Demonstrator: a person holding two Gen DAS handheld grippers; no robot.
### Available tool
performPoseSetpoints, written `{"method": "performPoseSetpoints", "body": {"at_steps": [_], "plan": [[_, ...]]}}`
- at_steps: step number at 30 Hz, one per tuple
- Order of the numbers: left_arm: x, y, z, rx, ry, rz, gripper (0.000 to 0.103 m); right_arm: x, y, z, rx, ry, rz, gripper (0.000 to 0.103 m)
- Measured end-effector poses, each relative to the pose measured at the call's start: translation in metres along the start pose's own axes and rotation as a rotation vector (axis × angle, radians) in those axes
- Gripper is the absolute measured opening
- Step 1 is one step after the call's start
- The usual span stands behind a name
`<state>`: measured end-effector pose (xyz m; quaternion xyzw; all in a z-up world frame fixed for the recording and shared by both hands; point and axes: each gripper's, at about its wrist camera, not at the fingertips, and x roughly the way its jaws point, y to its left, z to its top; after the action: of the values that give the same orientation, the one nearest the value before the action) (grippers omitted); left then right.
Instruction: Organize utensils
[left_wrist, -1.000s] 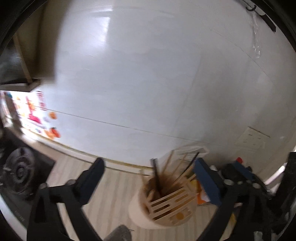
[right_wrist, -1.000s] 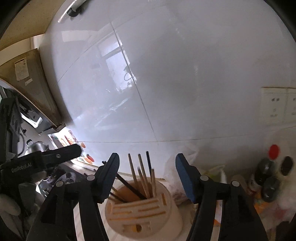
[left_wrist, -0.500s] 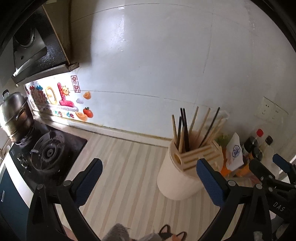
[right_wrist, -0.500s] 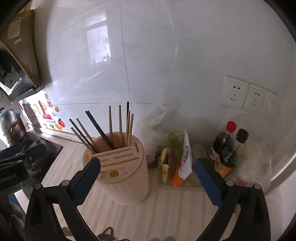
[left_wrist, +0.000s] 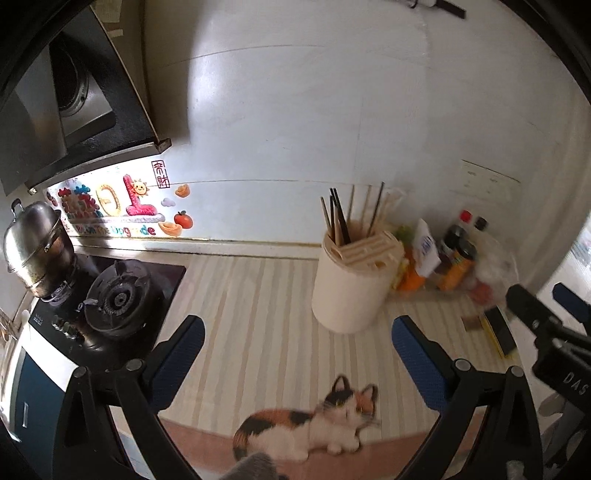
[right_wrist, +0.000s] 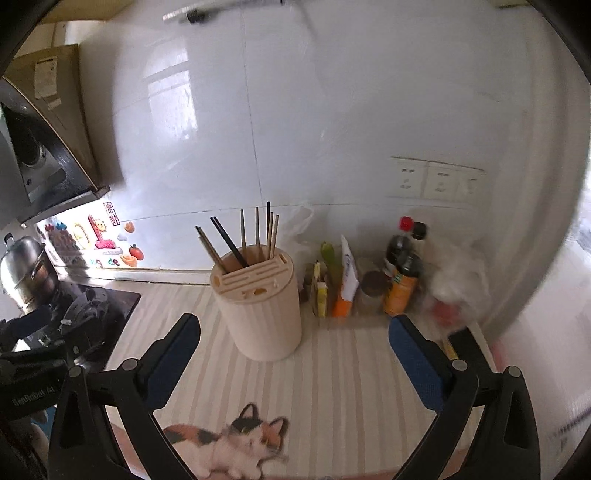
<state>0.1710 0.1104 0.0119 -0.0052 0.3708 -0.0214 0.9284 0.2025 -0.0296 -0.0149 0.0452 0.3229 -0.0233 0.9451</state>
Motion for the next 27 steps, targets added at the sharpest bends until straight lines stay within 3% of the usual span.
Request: {"method": "performPoseSetpoints", "body": {"at_steps": [12, 17, 27], "plan": [[-0.1, 0.006, -0.028, 0.013, -0.024, -0.021, 0.103, -0.157, 0.004, -0.035, 0.072, -0.07, -0.089, 0.103], [-0.124, -0.002, -0.032, 0.01, -0.041, 0.025, 0.103, -0.186, 0.004, -0.038, 0.053, -0.079, -0.075, 0.103], [-0.138, -0.017, -0.034, 0.008, -0.033, 0.059, 0.103, -0.201, -0.005, -0.025, 0.002, -0.063, -0.019, 0.103]]}}
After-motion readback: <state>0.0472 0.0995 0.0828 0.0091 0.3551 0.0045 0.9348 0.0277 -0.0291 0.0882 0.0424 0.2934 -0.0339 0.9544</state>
